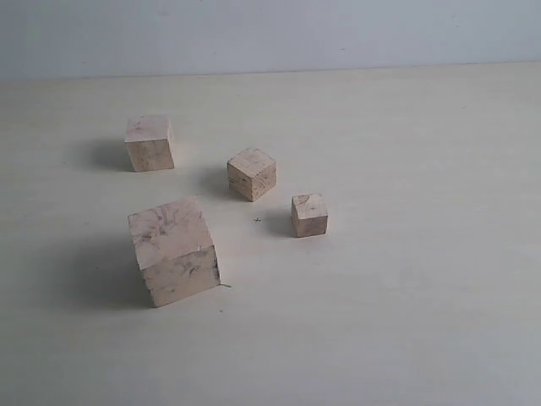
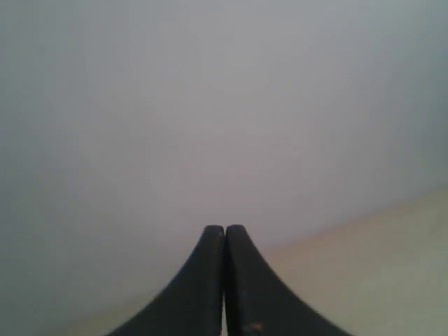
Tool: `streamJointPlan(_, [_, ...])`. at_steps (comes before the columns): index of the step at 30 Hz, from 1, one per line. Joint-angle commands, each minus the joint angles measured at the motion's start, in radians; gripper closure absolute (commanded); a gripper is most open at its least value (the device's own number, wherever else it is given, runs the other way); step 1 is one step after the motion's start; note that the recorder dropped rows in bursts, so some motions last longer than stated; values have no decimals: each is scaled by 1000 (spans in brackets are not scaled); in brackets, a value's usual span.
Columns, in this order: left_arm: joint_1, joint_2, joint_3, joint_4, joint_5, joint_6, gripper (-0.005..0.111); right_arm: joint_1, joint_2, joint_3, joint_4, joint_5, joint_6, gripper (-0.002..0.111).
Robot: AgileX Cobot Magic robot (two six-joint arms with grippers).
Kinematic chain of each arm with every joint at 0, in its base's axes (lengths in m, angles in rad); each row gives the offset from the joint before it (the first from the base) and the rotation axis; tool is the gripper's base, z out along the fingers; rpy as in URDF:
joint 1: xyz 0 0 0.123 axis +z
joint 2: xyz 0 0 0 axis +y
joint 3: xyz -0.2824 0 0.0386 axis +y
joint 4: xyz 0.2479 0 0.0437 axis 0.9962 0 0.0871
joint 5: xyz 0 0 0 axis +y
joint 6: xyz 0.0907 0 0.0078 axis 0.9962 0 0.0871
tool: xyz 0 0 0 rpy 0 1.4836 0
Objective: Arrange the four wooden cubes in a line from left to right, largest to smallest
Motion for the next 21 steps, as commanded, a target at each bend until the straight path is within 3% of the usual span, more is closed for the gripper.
streamJointPlan(1, [2, -7, 3, 3, -12, -7, 107, 50, 308, -131, 287, 471, -274, 108])
streamJointPlan(5, [2, -7, 3, 3, -12, -7, 107, 110, 544, -133, 433, 715, -289, 108])
streamJointPlan(11, [2, -7, 3, 3, -12, -7, 107, 113, 760, -133, 466, 587, -313, 108])
streamJointPlan(17, [2, -7, 3, 3, -12, -7, 107, 118, 839, -133, 886, 695, -787, 103])
streamJointPlan(21, [2, -7, 3, 3, -12, -7, 107, 235, 852, -163, 842, 656, -849, 102])
